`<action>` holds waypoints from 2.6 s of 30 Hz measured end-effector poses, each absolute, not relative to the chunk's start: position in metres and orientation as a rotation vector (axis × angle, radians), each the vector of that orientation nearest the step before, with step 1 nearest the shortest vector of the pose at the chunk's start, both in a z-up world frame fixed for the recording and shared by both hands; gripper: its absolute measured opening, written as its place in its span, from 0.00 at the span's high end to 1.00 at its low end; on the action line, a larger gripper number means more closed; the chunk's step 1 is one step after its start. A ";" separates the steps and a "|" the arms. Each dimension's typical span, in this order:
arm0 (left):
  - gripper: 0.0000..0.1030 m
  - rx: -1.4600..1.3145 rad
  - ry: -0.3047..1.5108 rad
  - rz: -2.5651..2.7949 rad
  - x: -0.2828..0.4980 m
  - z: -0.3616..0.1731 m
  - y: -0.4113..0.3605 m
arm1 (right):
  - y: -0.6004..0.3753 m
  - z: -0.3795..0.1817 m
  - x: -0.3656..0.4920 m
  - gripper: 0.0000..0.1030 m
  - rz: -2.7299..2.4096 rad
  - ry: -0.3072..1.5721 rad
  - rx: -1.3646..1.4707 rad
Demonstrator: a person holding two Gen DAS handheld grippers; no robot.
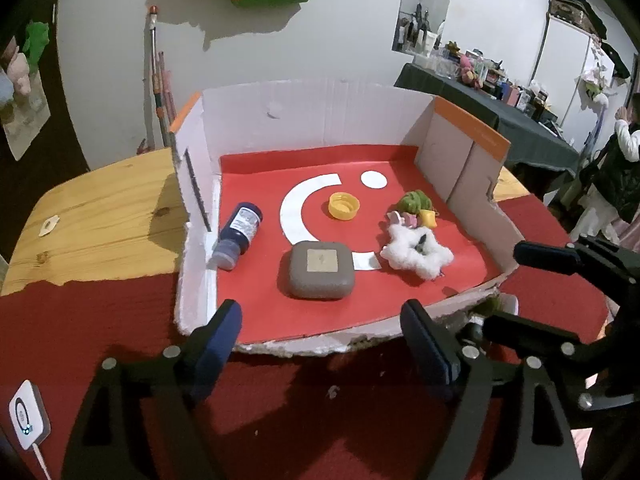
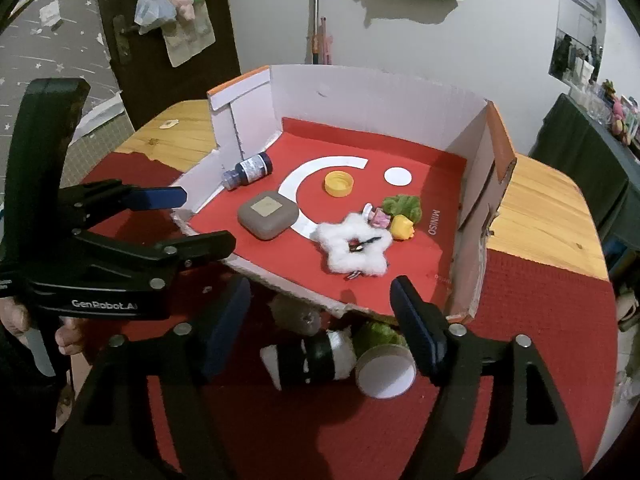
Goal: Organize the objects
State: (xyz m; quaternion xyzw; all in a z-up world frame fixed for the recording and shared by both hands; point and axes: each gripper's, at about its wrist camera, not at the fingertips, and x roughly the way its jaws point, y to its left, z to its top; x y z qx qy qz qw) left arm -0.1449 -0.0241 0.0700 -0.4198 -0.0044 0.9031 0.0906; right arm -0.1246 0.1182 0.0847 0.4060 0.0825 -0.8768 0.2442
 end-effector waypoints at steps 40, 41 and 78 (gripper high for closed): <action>0.02 -1.340 -0.095 2.667 -0.081 0.043 -0.032 | 0.121 0.078 -0.048 0.10 -2.331 0.217 1.100; 0.02 -1.345 -0.098 2.664 -0.081 0.041 -0.032 | 0.122 0.076 -0.046 0.10 -2.328 0.215 1.104; 0.35 -1.296 -0.004 2.495 -0.091 0.033 0.036 | 0.191 0.041 -0.090 0.49 -2.489 0.096 1.232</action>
